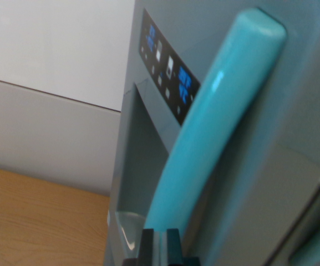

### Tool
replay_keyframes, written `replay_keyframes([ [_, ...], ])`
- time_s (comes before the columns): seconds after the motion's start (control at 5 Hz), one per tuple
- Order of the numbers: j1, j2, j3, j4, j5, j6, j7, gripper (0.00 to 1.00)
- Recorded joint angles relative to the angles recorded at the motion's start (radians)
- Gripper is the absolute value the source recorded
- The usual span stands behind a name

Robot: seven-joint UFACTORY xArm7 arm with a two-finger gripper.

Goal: Close fridge door

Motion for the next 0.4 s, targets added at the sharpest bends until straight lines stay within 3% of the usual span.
replay_keyframes([
  [0.2,0.0000,0.049,0.000,0.033,0.0000,0.000,0.000,1.00],
  [0.4,0.0000,0.049,0.000,0.033,0.0000,0.000,0.000,1.00],
])
